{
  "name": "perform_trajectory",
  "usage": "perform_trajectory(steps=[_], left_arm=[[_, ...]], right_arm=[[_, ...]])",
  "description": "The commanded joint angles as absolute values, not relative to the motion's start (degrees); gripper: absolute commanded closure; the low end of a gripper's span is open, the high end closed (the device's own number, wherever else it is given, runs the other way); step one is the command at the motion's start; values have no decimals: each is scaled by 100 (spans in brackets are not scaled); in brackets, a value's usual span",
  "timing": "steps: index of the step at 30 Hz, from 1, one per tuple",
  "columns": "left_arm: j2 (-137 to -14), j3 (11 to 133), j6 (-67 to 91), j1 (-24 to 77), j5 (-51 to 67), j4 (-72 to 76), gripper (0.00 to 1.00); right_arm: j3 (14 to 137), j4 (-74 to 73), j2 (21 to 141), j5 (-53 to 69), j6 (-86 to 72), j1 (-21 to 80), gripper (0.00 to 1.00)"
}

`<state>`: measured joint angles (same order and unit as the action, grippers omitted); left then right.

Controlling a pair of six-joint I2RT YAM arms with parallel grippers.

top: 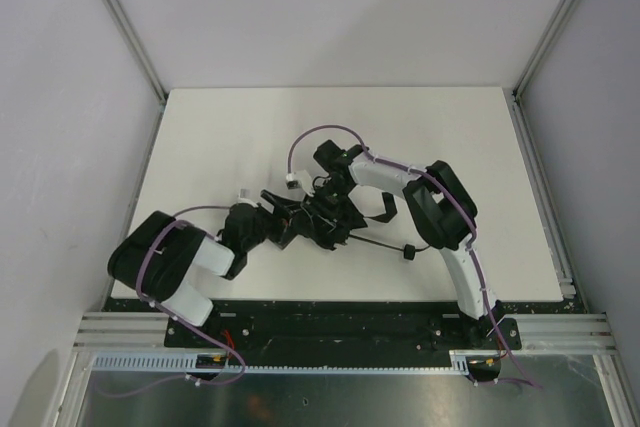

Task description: Put away the umbrella

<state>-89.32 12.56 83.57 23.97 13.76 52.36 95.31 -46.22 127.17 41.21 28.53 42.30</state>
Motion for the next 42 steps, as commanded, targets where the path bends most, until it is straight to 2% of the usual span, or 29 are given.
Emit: perform_trajectory(steps=[1,5,9,13,15,22,28,33,35,42], left_arm=[[-9295,1339,8097,2659,914,5265,8],[-9729,1455,7917,2735,729,5252,11],[-10044,1492,7756,2835,460,5231,21],[-10241,1506,7562,2913,189,5221,39],[-10297,1513,7469,2928,78,5208,51],[-10376,1538,7297,2969,58,5086,80],[-10256,1495,7082,2977,71,5008,90],[-10076,1496,6982,2979,82,4826,92],[-10025,1536,6951,2979,146,4731,98],[-9827,1518,7027,2979,204,4414,100]], right_arm=[[8983,-4719,13331,3474,2976,4393,100],[8834,-4390,13123,3196,2914,4496,100],[8662,-4075,12895,2880,2871,4627,100],[8535,-3798,12709,2742,2852,4745,100],[8532,-3722,12669,2678,2864,4805,100],[8507,-3578,12704,2702,2840,4849,100],[8495,-3500,12710,2687,2776,4834,98],[8365,-3239,12361,2389,2265,4787,69],[8301,-3137,12123,2267,2014,4765,48],[8204,-3095,11200,1753,1299,4740,12]])
